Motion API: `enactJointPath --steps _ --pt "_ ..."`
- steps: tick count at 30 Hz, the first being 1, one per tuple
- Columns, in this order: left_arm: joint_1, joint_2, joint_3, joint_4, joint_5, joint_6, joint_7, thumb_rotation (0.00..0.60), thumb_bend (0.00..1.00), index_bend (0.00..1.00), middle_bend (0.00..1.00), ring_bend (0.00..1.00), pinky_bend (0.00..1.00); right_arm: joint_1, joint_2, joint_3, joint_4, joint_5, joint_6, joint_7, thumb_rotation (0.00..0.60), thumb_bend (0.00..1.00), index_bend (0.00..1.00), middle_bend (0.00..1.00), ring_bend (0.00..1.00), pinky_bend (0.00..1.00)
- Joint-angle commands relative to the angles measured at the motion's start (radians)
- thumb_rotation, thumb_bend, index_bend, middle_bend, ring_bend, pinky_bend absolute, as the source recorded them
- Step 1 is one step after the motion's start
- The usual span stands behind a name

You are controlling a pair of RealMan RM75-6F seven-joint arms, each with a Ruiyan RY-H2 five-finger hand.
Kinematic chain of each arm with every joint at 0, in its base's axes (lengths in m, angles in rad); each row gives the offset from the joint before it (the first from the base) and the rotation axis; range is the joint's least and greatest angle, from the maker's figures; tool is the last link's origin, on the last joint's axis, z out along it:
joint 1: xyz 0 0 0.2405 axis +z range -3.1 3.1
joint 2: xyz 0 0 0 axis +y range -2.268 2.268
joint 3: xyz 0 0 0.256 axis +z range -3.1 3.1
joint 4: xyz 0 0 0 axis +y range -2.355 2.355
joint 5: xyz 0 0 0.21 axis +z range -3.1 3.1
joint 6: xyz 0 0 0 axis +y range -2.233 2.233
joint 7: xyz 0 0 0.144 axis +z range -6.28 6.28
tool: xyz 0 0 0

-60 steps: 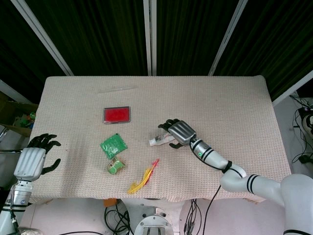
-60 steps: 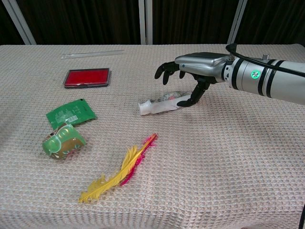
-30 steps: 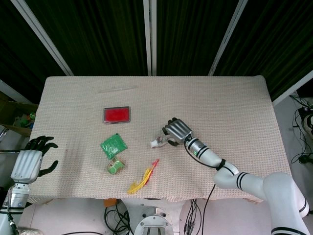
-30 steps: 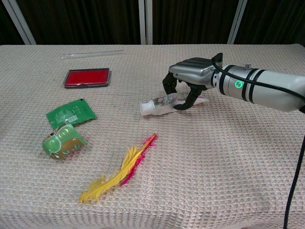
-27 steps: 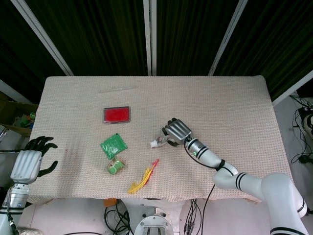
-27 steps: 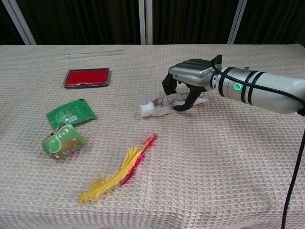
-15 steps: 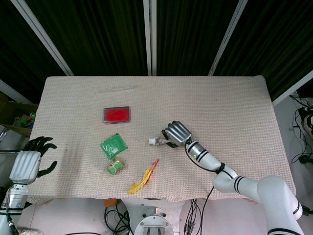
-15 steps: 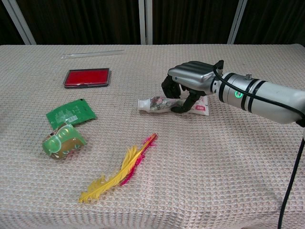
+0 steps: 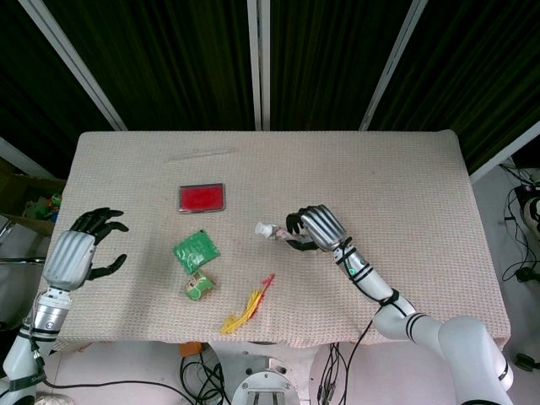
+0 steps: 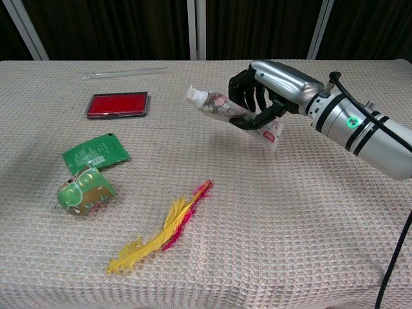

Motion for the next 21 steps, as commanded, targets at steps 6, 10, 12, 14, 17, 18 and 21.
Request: enactJointPath --steps 6,10,12,14,17,18,21 --pt "-0.16 -0.054 -0.074 -0.05 0.0 -0.144 0.019 0.6 0.28 0.36 0.2 0.13 0.19 0.001 -0.157 0.066 0.217 -0.003 0.172 0.293 0.6 0.63 0.94 0.77 0.61 0.7" --pt "-0.224 -0.106 -0.109 -0.049 -0.025 -0.185 0.01 0.6 0.28 0.37 0.2 0.13 0.19 0.03 -0.199 0.073 0.272 -0.004 0.173 0.333 0.6 0.63 0.94 0.77 0.61 0.7" --pt "-0.246 -0.129 -0.116 -0.037 -0.02 -0.191 0.007 0.6 0.28 0.36 0.2 0.13 0.19 0.042 -0.211 0.073 0.284 -0.004 0.168 0.346 0.6 0.63 0.94 0.78 0.61 0.7" --pt "-0.266 -0.15 -0.116 -0.015 0.001 -0.191 0.008 0.6 0.28 0.36 0.2 0.13 0.19 0.052 -0.216 0.072 0.289 -0.007 0.164 0.359 0.6 0.63 0.95 0.78 0.61 0.7" --pt "-0.297 -0.19 -0.107 0.065 0.077 -0.162 0.067 0.6 0.28 0.37 0.2 0.13 0.19 0.067 -0.218 0.068 0.292 -0.011 0.159 0.365 0.6 0.63 0.95 0.78 0.61 0.71" --pt "-0.304 -0.204 -0.105 0.089 0.097 -0.149 0.091 0.6 0.28 0.37 0.2 0.13 0.19 0.07 -0.217 0.067 0.292 -0.011 0.157 0.363 0.6 0.63 0.95 0.78 0.61 0.71" --pt "-0.32 -0.242 -0.1 0.132 0.118 -0.134 0.152 0.6 0.28 0.36 0.2 0.13 0.19 0.079 -0.218 0.066 0.297 -0.013 0.158 0.339 0.6 0.63 0.95 0.78 0.61 0.71"
